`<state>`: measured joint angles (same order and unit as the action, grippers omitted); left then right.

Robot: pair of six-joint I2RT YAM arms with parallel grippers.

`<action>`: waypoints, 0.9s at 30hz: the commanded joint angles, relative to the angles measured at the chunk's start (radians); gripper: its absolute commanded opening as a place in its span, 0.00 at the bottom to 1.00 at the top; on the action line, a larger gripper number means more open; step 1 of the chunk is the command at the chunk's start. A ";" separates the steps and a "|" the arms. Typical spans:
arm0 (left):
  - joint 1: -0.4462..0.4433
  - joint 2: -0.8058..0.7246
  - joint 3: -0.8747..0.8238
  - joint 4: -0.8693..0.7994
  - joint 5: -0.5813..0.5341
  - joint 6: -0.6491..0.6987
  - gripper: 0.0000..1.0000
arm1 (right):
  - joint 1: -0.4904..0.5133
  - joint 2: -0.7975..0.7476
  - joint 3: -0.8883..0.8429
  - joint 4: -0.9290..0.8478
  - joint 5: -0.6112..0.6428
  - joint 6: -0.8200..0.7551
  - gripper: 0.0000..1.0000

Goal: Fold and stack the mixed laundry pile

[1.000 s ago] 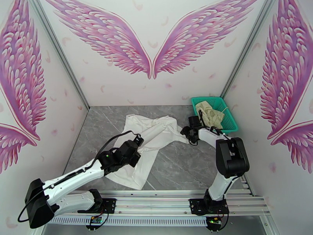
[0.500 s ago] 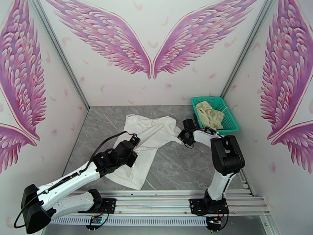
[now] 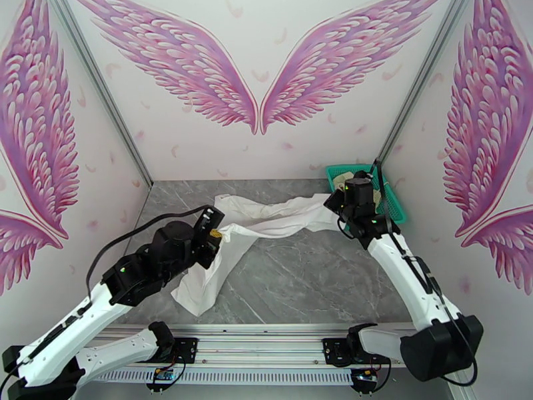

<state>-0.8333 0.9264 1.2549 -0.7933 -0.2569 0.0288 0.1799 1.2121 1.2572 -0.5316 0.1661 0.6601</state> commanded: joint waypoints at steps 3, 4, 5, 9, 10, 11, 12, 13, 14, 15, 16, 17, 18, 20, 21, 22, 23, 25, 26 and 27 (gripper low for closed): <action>-0.018 -0.006 0.204 -0.118 0.049 0.074 0.00 | 0.001 -0.161 0.069 -0.163 0.091 -0.062 0.00; -0.022 -0.007 0.239 -0.126 0.064 0.085 0.00 | 0.001 -0.184 0.098 -0.173 0.097 -0.071 0.00; -0.027 -0.009 0.281 -0.133 0.093 0.104 0.00 | 0.001 -0.208 0.130 -0.181 0.097 -0.082 0.00; -0.035 -0.001 0.439 -0.191 0.176 0.150 0.00 | 0.001 -0.256 0.278 -0.230 0.081 -0.123 0.00; -0.035 0.008 0.478 -0.199 0.181 0.149 0.00 | 0.001 -0.259 0.316 -0.245 0.086 -0.136 0.00; -0.035 0.017 0.525 -0.212 0.182 0.152 0.00 | 0.001 -0.261 0.365 -0.259 0.093 -0.156 0.00; -0.035 0.034 0.575 -0.231 0.185 0.153 0.00 | 0.001 -0.259 0.414 -0.272 0.098 -0.181 0.00; -0.035 0.053 0.620 -0.248 0.180 0.152 0.00 | 0.001 -0.253 0.461 -0.285 0.103 -0.205 0.00; -0.035 0.077 0.673 -0.273 0.160 0.149 0.00 | 0.001 -0.240 0.521 -0.307 0.106 -0.230 0.00; -0.035 0.102 0.722 -0.298 0.136 0.145 0.00 | 0.001 -0.223 0.584 -0.331 0.113 -0.256 0.00; -0.035 0.122 0.766 -0.319 0.103 0.142 0.00 | 0.001 -0.206 0.629 -0.348 0.116 -0.276 0.00; -0.035 0.155 0.807 -0.344 0.054 0.141 0.00 | 0.001 -0.185 0.677 -0.359 0.118 -0.301 0.00; -0.031 0.185 0.850 -0.365 -0.014 0.139 0.00 | 0.001 -0.160 0.719 -0.368 0.118 -0.323 0.00; 0.001 0.247 0.912 -0.401 -0.102 0.153 0.00 | 0.001 -0.097 0.790 -0.387 0.110 -0.356 0.00; 0.036 0.282 0.938 -0.421 -0.101 0.155 0.00 | 0.001 -0.062 0.822 -0.397 0.096 -0.366 0.00; 0.086 0.316 0.962 -0.439 -0.070 0.147 0.00 | 0.001 -0.023 0.846 -0.404 0.084 -0.371 0.00; 0.167 0.357 0.990 -0.461 0.000 0.130 0.00 | 0.002 0.017 0.867 -0.406 0.064 -0.369 0.00; 0.347 0.428 0.999 -0.464 0.176 0.084 0.00 | 0.003 0.089 0.881 -0.386 0.020 -0.358 0.00; 0.432 0.456 0.970 -0.441 0.264 0.061 0.00 | 0.006 0.126 0.872 -0.360 0.001 -0.349 0.00; 0.501 0.484 0.932 -0.409 0.321 0.044 0.00 | 0.020 0.164 0.861 -0.332 -0.005 -0.346 0.00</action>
<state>-0.4725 1.3289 2.2326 -1.1778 -0.1078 0.1310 0.1818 1.2472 2.1475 -0.8646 0.2108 0.3351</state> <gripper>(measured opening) 0.061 0.067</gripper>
